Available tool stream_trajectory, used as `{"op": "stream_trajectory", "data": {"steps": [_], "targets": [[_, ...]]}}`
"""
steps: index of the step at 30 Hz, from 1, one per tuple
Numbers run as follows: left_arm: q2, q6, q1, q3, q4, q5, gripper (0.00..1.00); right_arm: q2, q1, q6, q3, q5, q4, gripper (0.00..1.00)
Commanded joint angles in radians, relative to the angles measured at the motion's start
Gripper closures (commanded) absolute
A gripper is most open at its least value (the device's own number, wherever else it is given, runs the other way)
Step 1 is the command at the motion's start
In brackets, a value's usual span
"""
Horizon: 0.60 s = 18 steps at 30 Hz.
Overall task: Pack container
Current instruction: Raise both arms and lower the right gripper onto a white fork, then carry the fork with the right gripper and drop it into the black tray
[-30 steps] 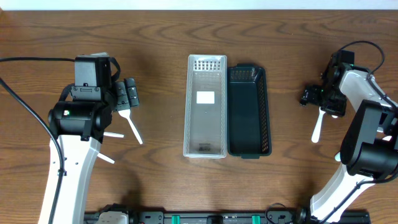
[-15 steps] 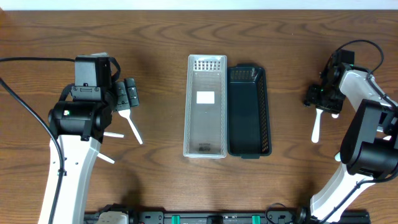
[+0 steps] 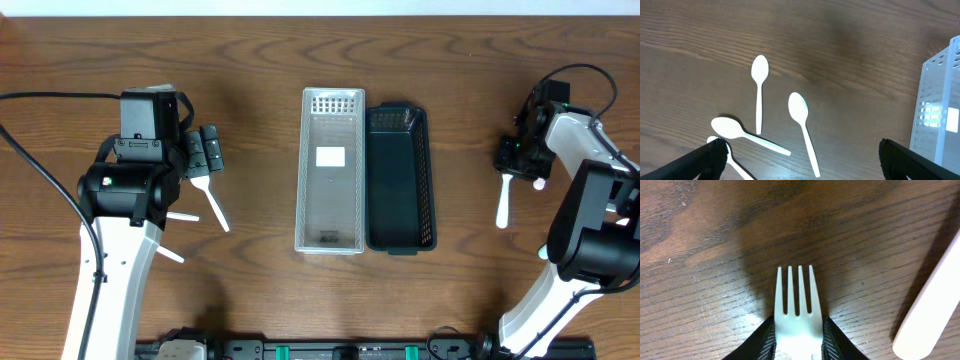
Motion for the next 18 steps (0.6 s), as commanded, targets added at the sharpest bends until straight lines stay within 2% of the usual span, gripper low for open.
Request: {"op": "stream_trajectory", "data": {"steps": [1,6,9,14,18], "targets": [[-0.002,-0.013,0.004,0.021,-0.004,-0.001,0.02,0.035,-0.005,-0.003,-0.001,0.007,-0.003,0.74],[-0.002,-0.013,0.004,0.021,-0.004,-0.001,0.02,0.035,-0.005,-0.003,-0.001,0.007,0.000,0.81],[-0.002,-0.013,0.004,0.021,-0.004,-0.001,0.02,0.035,-0.003,-0.003,-0.001,0.007,0.000,0.98],[-0.002,-0.013,0.004,0.021,-0.004,-0.001,0.02,0.002,0.020,-0.012,0.000,0.010,-0.013,0.99],[-0.002,-0.013,0.004,0.021,-0.004,-0.001,0.02,-0.109,0.077,-0.014,0.029,0.011,-0.021,0.99]]}}
